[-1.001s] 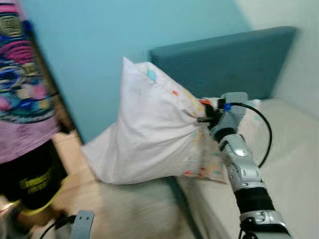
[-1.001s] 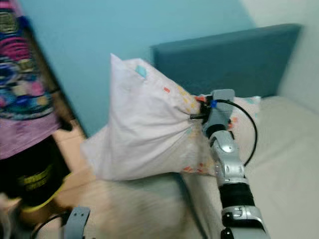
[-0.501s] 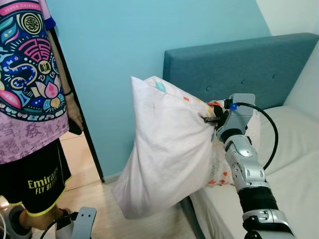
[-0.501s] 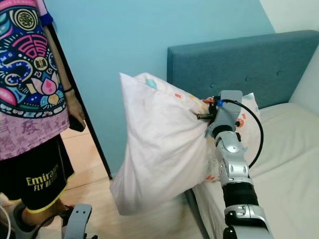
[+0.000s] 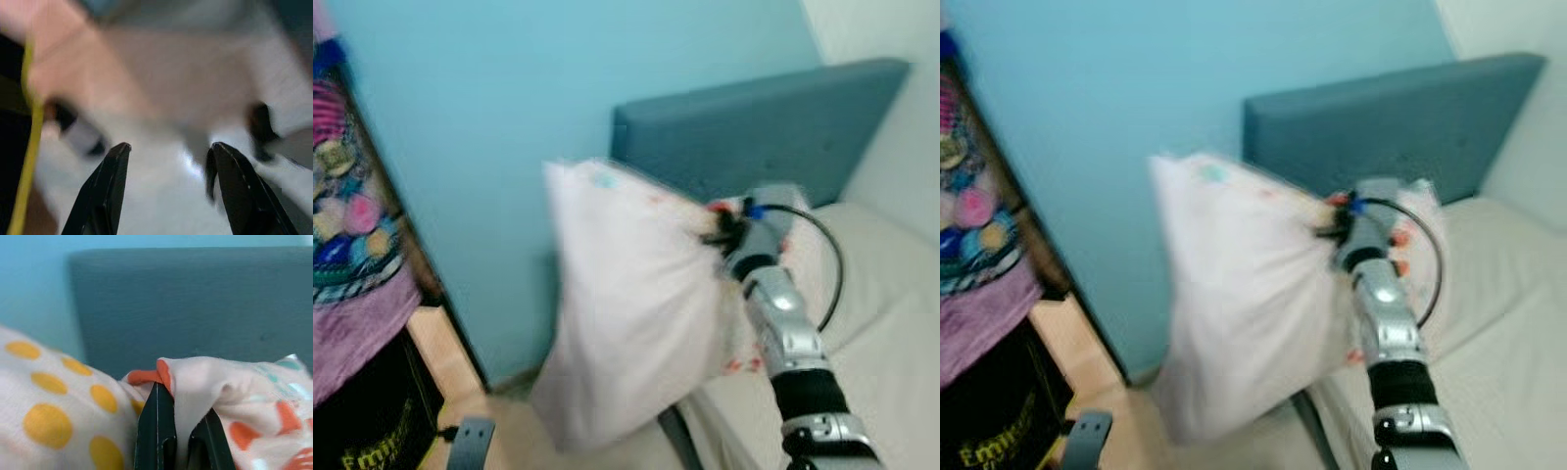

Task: Clean up the room

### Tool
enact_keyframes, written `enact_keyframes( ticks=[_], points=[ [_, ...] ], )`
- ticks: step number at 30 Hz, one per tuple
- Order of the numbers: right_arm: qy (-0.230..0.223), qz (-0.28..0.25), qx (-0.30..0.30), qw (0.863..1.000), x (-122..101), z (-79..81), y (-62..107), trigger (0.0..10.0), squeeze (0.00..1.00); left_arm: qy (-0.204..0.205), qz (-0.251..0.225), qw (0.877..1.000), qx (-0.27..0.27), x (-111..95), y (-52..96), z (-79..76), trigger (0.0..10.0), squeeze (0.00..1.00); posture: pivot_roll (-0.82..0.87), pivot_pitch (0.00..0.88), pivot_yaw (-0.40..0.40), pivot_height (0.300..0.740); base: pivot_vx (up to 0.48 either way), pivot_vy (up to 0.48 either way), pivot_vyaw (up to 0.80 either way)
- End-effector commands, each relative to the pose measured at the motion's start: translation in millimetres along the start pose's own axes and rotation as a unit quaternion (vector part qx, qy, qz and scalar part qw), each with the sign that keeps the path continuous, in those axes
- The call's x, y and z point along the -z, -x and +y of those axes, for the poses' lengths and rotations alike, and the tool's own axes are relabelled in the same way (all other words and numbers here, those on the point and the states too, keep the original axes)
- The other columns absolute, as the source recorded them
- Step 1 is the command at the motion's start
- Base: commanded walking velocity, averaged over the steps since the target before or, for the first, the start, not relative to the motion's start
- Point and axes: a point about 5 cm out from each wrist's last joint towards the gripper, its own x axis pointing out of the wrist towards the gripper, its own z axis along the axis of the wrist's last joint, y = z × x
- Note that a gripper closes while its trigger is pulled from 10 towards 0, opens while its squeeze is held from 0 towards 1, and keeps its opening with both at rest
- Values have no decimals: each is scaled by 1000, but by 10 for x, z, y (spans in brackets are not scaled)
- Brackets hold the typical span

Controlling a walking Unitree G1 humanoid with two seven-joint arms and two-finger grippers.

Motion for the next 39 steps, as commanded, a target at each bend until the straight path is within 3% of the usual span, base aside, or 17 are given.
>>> enact_keyframes(
  ticks=[1,2,5,7,10,13,20,26,39],
  points=[
    [15,-66,27,997,-302,-99,-64,10000,0,-5,10,1000,6,66,11,-19,10000,0,-21,0,-19,740,480,0,0],
    [22,-68,37,997,-323,-135,-67,10000,0,-5,8,1000,7,53,8,-23,10000,0,-21,0,-19,740,480,0,0],
    [122,-84,117,982,-496,-433,-51,10000,0,-3,-3,1000,13,-12,-6,-48,10000,0,-21,0,-19,740,480,0,0],
    [122,-84,117,982,-496,-433,-51,10000,0,-3,-3,1000,13,-12,-6,-48,10000,0,-21,0,-19,740,480,0,0],
    [154,-99,150,972,-625,-590,-31,10000,0,-2,-8,1000,16,-38,-13,-69,10000,0,-23,0,-20,740,480,0,0],
    [166,-111,154,968,-701,-649,-28,10000,0,-1,-9,1000,17,-48,-16,-80,10000,0,-23,0,-20,740,480,0,0],
    [185,-121,114,969,-769,-628,-72,10000,0,1,-8,1000,22,-46,-20,-113,10000,0,-25,0,-22,740,417,0,0],
    [186,-117,103,970,-723,-569,-76,10000,0,-2,-8,1000,28,-33,-16,-120,10000,0,-14,0,-23,740,0,0,0],
    [219,-95,75,968,-663,-601,-85,10000,0,3,-8,999,39,-31,-13,-124,10000,0,-15,0,-25,740,0,-448,0]
  ],
)
